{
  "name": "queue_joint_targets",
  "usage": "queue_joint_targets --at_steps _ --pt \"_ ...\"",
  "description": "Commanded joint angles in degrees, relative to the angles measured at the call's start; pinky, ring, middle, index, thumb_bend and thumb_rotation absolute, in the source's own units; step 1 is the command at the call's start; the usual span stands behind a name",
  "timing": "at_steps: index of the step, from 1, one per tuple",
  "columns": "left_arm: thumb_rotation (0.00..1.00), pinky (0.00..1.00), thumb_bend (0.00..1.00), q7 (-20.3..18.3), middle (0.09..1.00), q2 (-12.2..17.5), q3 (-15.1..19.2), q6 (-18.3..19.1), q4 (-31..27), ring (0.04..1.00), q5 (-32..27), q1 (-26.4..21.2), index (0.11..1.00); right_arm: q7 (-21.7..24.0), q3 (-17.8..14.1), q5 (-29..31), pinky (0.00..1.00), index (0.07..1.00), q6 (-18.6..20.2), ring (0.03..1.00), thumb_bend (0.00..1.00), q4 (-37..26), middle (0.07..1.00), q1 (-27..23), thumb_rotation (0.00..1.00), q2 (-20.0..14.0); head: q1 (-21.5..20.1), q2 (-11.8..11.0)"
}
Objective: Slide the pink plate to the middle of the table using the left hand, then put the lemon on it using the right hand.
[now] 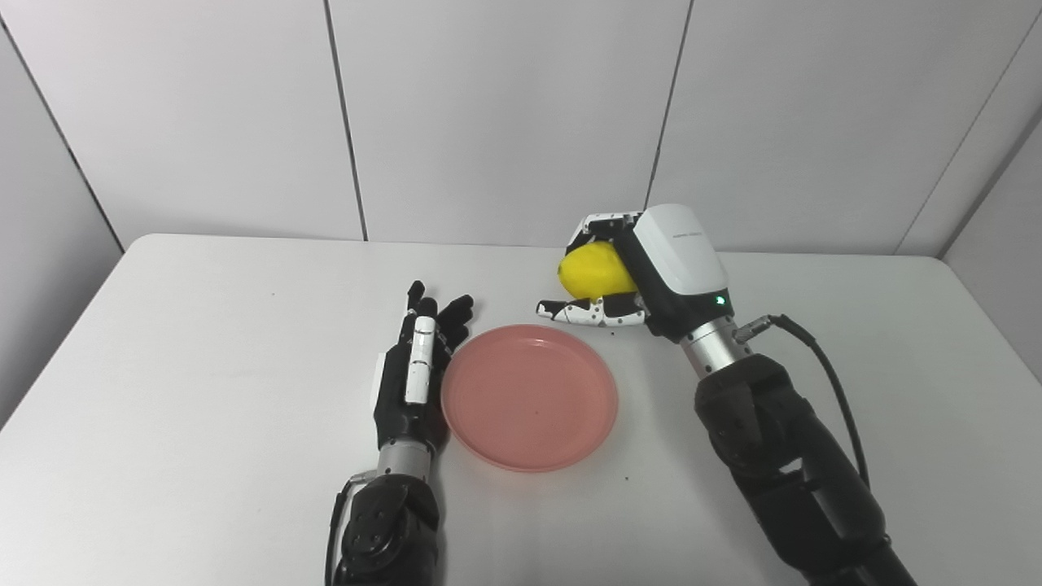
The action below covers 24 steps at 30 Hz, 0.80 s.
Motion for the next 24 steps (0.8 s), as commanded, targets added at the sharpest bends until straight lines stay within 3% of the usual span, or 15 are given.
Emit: queue_joint_targets --at_steps 1,8,13,18,24 --pt "0.79 0.9 0.73 0.6 0.78 -2.8 0.2 2.6 1.9 0.848 -0.3 1.9 1.0 -0.1 0.0 -0.4 0.18 0.349 -1.6 0.223 0.54 -0.7 0.293 -2.9 0.45 0.5 0.0 0.1" --pt "0.81 0.88 0.73 1.0 0.776 -2.9 -0.1 2.7 2.0 0.84 0.3 1.7 1.0 0.9 1.9 -1.3 0.17 0.32 -2.2 0.217 0.53 1.6 0.286 -3.2 0.48 2.0 0.1 0.2" --pt "0.82 0.89 0.72 1.4 0.773 -3.2 0.2 2.6 2.2 0.843 0.2 1.4 1.0 1.0 3.0 -2.0 0.18 0.347 -1.7 0.232 0.53 2.8 0.304 -3.0 0.45 2.7 -0.1 0.1" --pt "0.81 0.91 0.72 1.8 0.748 -3.2 0.5 2.2 2.5 0.834 0.4 1.2 1.0 1.3 4.1 -2.5 0.23 0.461 -2.0 0.297 0.52 3.4 0.377 -2.3 0.47 2.9 -0.2 0.2" --pt "0.82 0.94 0.72 1.8 0.759 -3.0 0.4 1.9 3.0 0.844 0.7 1.1 1.0 1.8 5.6 -2.9 0.23 0.404 -2.0 0.286 0.52 4.9 0.346 -2.2 0.5 3.0 -0.1 0.4"
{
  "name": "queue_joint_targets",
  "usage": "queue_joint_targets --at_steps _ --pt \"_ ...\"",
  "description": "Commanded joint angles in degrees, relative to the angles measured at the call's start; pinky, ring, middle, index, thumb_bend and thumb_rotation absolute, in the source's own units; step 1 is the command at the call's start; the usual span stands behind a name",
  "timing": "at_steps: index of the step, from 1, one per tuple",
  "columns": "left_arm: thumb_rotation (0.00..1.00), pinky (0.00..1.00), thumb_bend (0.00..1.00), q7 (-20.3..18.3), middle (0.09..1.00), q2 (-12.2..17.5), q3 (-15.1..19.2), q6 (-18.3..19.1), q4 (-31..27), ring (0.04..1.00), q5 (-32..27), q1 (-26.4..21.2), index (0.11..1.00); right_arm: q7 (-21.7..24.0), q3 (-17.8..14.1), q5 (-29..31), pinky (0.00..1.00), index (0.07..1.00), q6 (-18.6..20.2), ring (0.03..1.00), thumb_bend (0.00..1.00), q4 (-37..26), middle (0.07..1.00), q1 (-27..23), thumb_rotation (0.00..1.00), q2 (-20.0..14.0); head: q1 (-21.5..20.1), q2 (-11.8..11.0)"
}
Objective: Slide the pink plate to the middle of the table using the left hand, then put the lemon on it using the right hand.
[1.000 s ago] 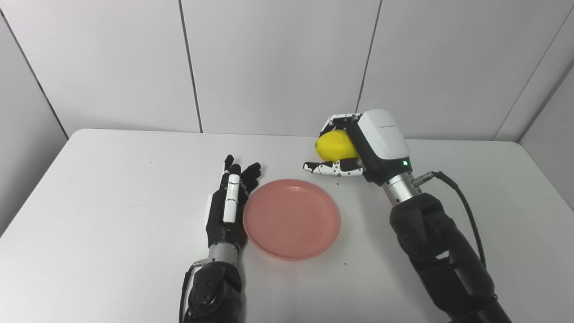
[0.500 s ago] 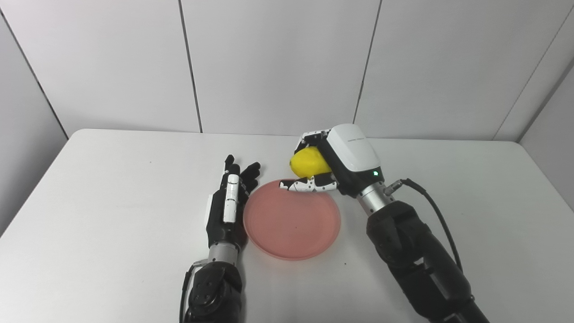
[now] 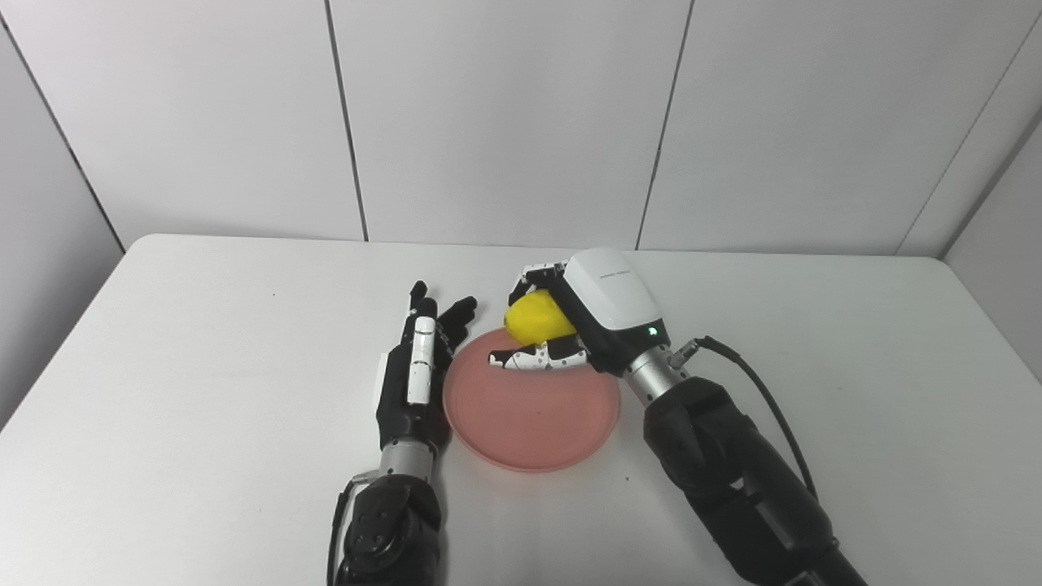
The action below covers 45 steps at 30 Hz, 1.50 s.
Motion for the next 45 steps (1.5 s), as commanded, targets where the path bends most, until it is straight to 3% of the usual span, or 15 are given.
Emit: queue_joint_targets --at_steps 1,6,10,14,17,24,28,33,39,41,45 --pt "0.81 0.89 0.73 1.9 0.745 -3.0 0.3 2.2 2.5 0.819 0.8 1.3 1.0 -0.5 0.0 -0.5 0.24 0.409 -2.0 0.294 0.52 -0.2 0.353 -2.0 0.5 0.3 0.1 0.0" --pt "0.8 0.88 0.74 1.6 0.73 -3.0 0.7 2.2 2.6 0.799 0.7 1.3 1.0 -1.5 0.6 -0.9 0.24 0.425 -1.9 0.3 0.52 1.7 0.361 -2.0 0.5 1.0 -0.1 0.2" --pt "0.81 0.86 0.73 1.2 0.769 -3.1 0.7 2.4 2.3 0.805 0.4 1.5 1.0 -2.6 1.1 -1.1 0.23 0.402 -2.8 0.285 0.52 3.8 0.349 -1.9 0.48 1.2 -0.1 0.2" --pt "0.81 0.82 0.72 1.8 0.776 -3.3 0.6 2.7 1.9 0.8 0.7 1.6 1.0 -2.2 2.1 -1.2 0.25 0.45 -3.1 0.318 0.5 4.9 0.382 -1.7 0.52 0.9 -0.3 0.4" --pt "0.81 0.82 0.72 1.7 0.752 -3.4 0.7 2.6 1.8 0.797 0.5 1.5 1.0 -1.8 2.9 -1.3 0.29 0.484 -3.1 0.361 0.5 5.7 0.417 -1.6 0.49 0.5 -0.3 0.4" --pt "0.81 0.81 0.74 1.9 0.781 -3.3 0.7 1.8 2.3 0.802 1.0 1.3 0.996 -1.8 4.1 -2.1 0.23 0.444 -2.7 0.296 0.51 7.1 0.363 -1.2 0.5 0.1 -0.5 0.4" --pt "0.81 0.8 0.76 1.9 0.783 -3.3 0.6 1.2 2.7 0.793 1.3 1.3 0.983 -0.9 4.4 -2.3 0.28 0.499 -2.3 0.365 0.51 7.2 0.43 -1.2 0.54 0.0 -0.6 0.4" --pt "0.82 0.81 0.75 2.0 0.825 -3.6 0.3 2.0 2.3 0.812 1.2 1.3 0.989 -0.7 4.9 -2.8 0.29 0.499 -2.2 0.369 0.52 8.0 0.435 -1.5 0.53 -0.3 -0.5 0.5" --pt "0.86 0.84 0.72 1.2 0.83 -3.1 0.1 1.2 2.7 0.844 1.0 1.2 1.0 0.3 5.9 -4.9 0.31 0.543 -1.2 0.403 0.53 7.8 0.484 -1.9 0.64 -0.8 -0.4 0.5" --pt "0.85 0.83 0.72 1.3 0.832 -3.0 0.1 1.1 2.8 0.829 1.2 1.1 1.0 0.0 5.9 -5.7 0.28 0.528 -0.9 0.359 0.57 7.8 0.453 -1.8 0.66 -0.8 -0.5 0.5" --pt "0.85 0.8 0.73 1.5 0.83 -3.2 0.2 1.0 2.8 0.799 1.1 1.2 1.0 0.0 5.5 -6.0 0.28 0.547 -0.5 0.37 0.62 7.3 0.493 -1.5 0.71 -0.6 -0.6 0.5"
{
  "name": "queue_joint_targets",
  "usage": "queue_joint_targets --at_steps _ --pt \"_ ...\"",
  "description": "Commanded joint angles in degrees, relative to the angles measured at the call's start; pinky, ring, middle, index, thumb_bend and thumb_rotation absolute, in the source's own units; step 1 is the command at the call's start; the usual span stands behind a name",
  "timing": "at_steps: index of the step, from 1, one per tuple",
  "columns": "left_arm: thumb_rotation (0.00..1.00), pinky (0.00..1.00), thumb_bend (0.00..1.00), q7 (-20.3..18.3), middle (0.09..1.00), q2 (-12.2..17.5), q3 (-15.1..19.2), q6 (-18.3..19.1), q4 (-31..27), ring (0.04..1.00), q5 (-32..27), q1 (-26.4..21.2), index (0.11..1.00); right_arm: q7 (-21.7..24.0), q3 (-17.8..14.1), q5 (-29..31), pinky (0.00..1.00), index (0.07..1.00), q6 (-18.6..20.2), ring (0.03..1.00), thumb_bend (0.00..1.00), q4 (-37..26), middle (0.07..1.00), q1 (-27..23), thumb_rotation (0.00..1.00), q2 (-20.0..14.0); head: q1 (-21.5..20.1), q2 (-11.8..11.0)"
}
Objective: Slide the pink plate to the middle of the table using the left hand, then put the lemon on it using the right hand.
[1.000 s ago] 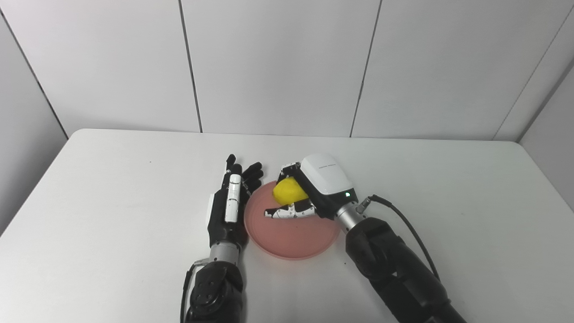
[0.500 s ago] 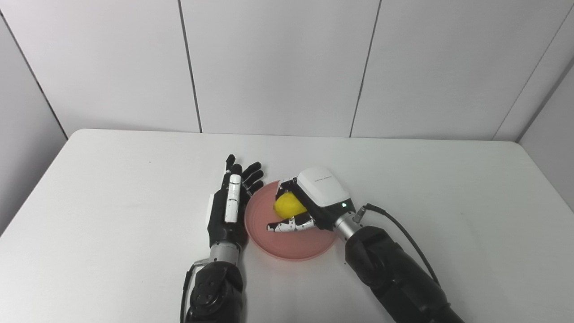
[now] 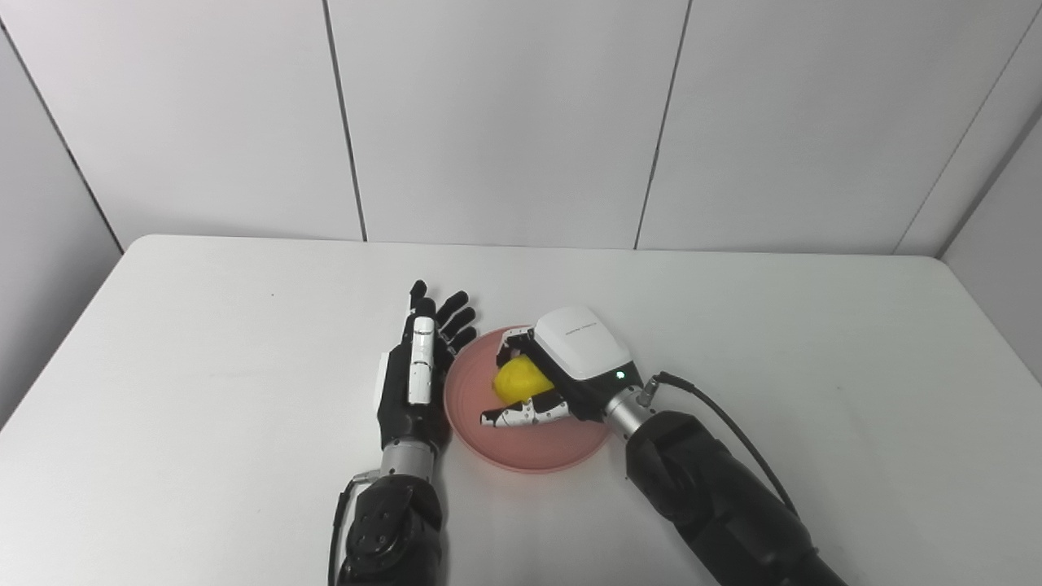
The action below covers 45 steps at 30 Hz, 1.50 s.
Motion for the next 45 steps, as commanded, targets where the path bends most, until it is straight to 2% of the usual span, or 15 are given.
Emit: queue_joint_targets --at_steps 1,8,10,12,15,18,21,26,28,31,33,36,38,41,45 --pt "0.84 0.79 0.73 1.4 0.823 -3.2 0.4 1.9 2.2 0.781 0.0 1.3 1.0 0.1 -0.5 -0.4 0.3 0.572 -0.2 0.401 0.65 -1.5 0.52 -1.6 0.75 -0.1 0.1 -0.1" --pt "0.84 0.83 0.75 1.2 0.869 -3.2 0.4 2.5 2.2 0.811 -0.2 1.3 1.0 0.2 -1.2 0.1 0.43 0.646 -0.6 0.535 0.69 -2.7 0.617 -1.4 0.81 -0.5 0.1 -0.1" --pt "0.85 0.86 0.74 1.2 0.94 -3.2 0.4 2.8 2.1 0.844 -0.4 1.3 1.0 0.1 -1.4 0.3 0.45 0.657 -0.8 0.552 0.7 -2.9 0.632 -1.4 0.86 -0.5 0.1 -0.1" --pt "0.85 0.86 0.73 1.0 0.969 -3.3 0.6 2.3 2.4 0.866 -0.7 1.1 1.0 -1.1 -1.8 0.7 0.46 0.659 -1.6 0.56 0.71 -3.0 0.634 -1.3 0.91 -0.5 0.1 -0.1" --pt "0.84 0.85 0.71 0.9 0.907 -3.4 1.0 0.7 3.1 0.843 -1.1 0.9 1.0 -5.0 -3.0 1.8 0.46 0.653 -3.7 0.548 0.72 -2.6 0.623 -1.0 0.97 -0.1 0.1 -0.1" --pt "0.84 0.85 0.69 0.7 0.845 -3.3 0.8 -1.0 3.6 0.833 -0.7 0.6 1.0 -6.5 -4.7 3.8 0.5 0.67 -4.3 0.591 0.72 -2.9 0.659 -0.5 1.0 0.5 0.2 -0.1" --pt "0.86 0.92 0.69 0.3 0.885 -2.5 0.1 -2.3 4.0 0.874 0.5 0.0 0.972 -7.0 -7.6 8.3 0.61 0.721 -4.8 0.695 0.74 -3.2 0.734 0.6 1.0 1.7 0.1 -0.3" --pt "0.87 0.97 0.71 0.2 0.927 -1.7 0.2 -3.9 5.3 0.909 1.2 -1.3 0.999 -7.7 -12.9 16.2 0.62 0.755 -5.0 0.729 0.79 -2.8 0.766 2.4 1.0 4.2 0.1 -0.4" --pt "0.87 0.99 0.72 -0.2 0.938 -1.5 0.4 -4.1 5.5 0.924 1.1 -1.8 1.0 -7.7 -15.7 20.8 0.67 0.776 -5.5 0.768 0.79 -2.3 0.801 3.0 1.0 5.7 0.1 -0.4" --pt "0.89 0.99 0.73 0.2 0.933 -0.8 0.4 -2.6 5.0 0.917 2.0 -2.5 1.0 -8.1 -20.3 28.6 0.7 0.79 -7.0 0.794 0.78 -1.4 0.818 4.2 1.0 8.2 0.1 -0.5" --pt "0.92 1.0 0.74 0.1 0.935 -0.4 0.5 -1.6 4.6 0.926 2.2 -3.0 1.0 -8.9 -22.0 31.2 0.73 0.808 -8.3 0.803 0.76 -0.5 0.819 4.6 1.0 9.1 0.1 -0.5" --pt "0.91 1.0 0.76 -0.6 0.947 0.1 0.9 -0.5 4.0 0.967 1.7 -3.7 1.0 -9.4 -24.3 35.1 0.77 0.85 -9.5 0.835 0.68 0.9 0.847 4.9 1.0 10.6 0.2 -0.4" --pt "0.95 1.0 0.77 -0.9 0.961 0.9 0.8 -0.6 4.1 0.983 2.8 -4.4 1.0 -9.4 -26.1 38.1 0.82 0.855 -9.8 0.844 0.71 2.1 0.853 5.2 1.0 11.5 0.3 -0.4" --pt "0.95 1.0 0.76 -1.4 0.971 1.4 1.5 -1.3 5.1 0.992 2.4 -5.6 1.0 -9.1 -28.2 42.0 0.84 0.864 -9.7 0.849 0.74 3.4 0.862 5.6 1.0 12.9 0.3 -0.4" --pt "0.97 1.0 0.77 -1.0 0.992 2.4 1.8 -0.9 6.5 1.0 3.8 -7.3 1.0 -8.0 -30.6 47.4 0.93 0.89 -8.3 0.899 0.78 3.9 0.892 6.3 1.0 14.4 0.2 -0.3"
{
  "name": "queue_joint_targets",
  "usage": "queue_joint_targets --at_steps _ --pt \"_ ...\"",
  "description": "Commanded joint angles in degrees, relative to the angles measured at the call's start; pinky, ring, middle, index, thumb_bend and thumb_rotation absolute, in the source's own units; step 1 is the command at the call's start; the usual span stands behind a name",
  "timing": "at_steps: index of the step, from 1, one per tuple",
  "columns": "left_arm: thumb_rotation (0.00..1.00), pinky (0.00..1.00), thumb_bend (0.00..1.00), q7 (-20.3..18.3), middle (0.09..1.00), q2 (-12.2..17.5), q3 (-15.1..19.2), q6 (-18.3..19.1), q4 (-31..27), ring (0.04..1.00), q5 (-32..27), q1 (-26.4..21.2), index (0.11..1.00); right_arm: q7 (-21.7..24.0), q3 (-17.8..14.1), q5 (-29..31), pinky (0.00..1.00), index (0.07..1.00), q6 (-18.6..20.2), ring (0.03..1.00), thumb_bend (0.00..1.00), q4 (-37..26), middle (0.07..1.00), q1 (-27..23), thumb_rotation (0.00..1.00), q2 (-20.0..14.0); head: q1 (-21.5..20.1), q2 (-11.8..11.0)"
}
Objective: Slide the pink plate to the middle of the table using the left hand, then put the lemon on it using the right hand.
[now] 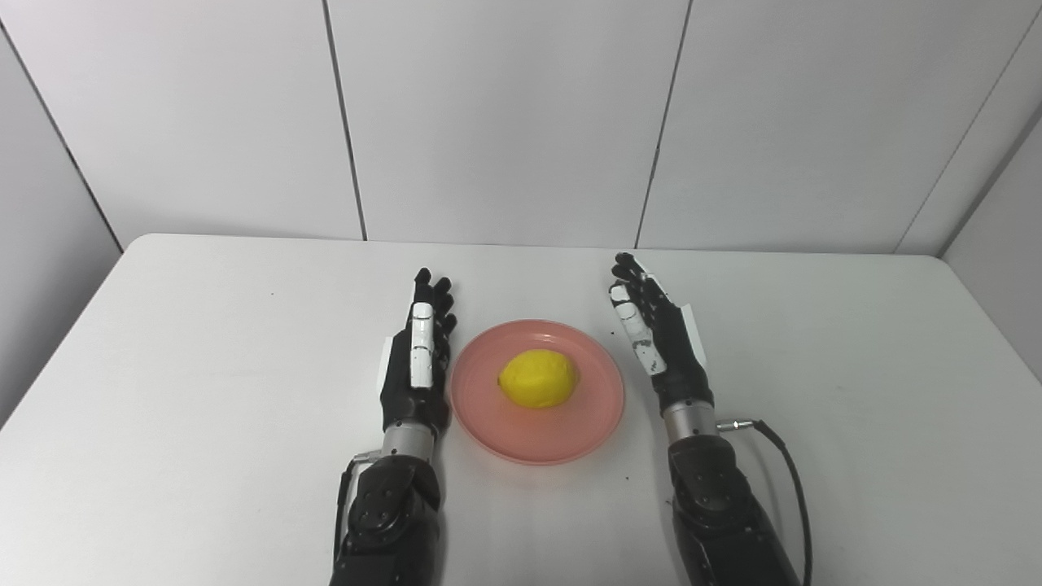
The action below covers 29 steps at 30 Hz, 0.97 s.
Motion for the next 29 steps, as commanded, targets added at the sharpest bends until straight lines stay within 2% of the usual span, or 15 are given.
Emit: queue_joint_targets --at_steps 1,5,9,13,19,22,29 --pt "0.97 1.0 0.78 0.3 0.992 0.5 0.1 0.8 0.7 1.0 1.3 -1.8 1.0 0.5 -0.7 2.0 0.93 0.892 -1.7 0.904 0.77 -0.6 0.893 -1.2 1.0 0.5 0.1 -0.1" --pt "0.96 1.0 0.8 0.2 0.992 1.7 0.2 0.3 2.0 1.0 2.2 -2.6 1.0 0.9 -3.2 7.4 0.95 0.9 -1.0 0.899 0.74 -0.1 0.888 -0.6 1.0 2.1 0.1 -0.1" --pt "0.96 1.0 0.79 0.7 0.983 2.6 0.3 1.2 1.9 0.998 3.6 -3.0 1.0 2.3 -4.7 11.2 0.96 0.929 -2.7 0.915 0.75 1.6 0.915 -0.1 1.0 2.7 0.3 0.0" --pt "0.95 1.0 0.79 0.3 0.986 3.1 1.1 0.5 2.4 0.998 2.9 -3.3 1.0 3.1 -6.3 15.5 0.99 0.948 -1.8 0.944 0.76 2.0 0.937 0.6 1.0 4.0 0.4 0.1" --pt "0.95 1.0 0.8 1.2 0.981 2.8 1.3 1.5 1.5 0.995 4.5 -2.9 1.0 3.4 -7.2 17.9 1.0 0.976 0.8 0.981 0.78 1.8 0.971 1.3 1.0 4.6 0.3 0.2" --pt "0.98 1.0 0.79 1.5 0.986 2.6 0.6 2.2 0.7 0.997 5.8 -2.1 1.0 3.1 -6.7 17.0 1.0 0.99 2.7 0.994 0.78 1.0 0.981 1.6 1.0 4.2 0.3 0.3" --pt "0.97 1.0 0.76 3.2 0.98 1.4 0.7 2.9 -0.4 0.997 7.0 -0.4 1.0 3.7 -5.7 15.8 1.0 1.0 5.5 1.0 0.79 0.2 0.997 1.9 1.0 3.3 0.3 0.4"
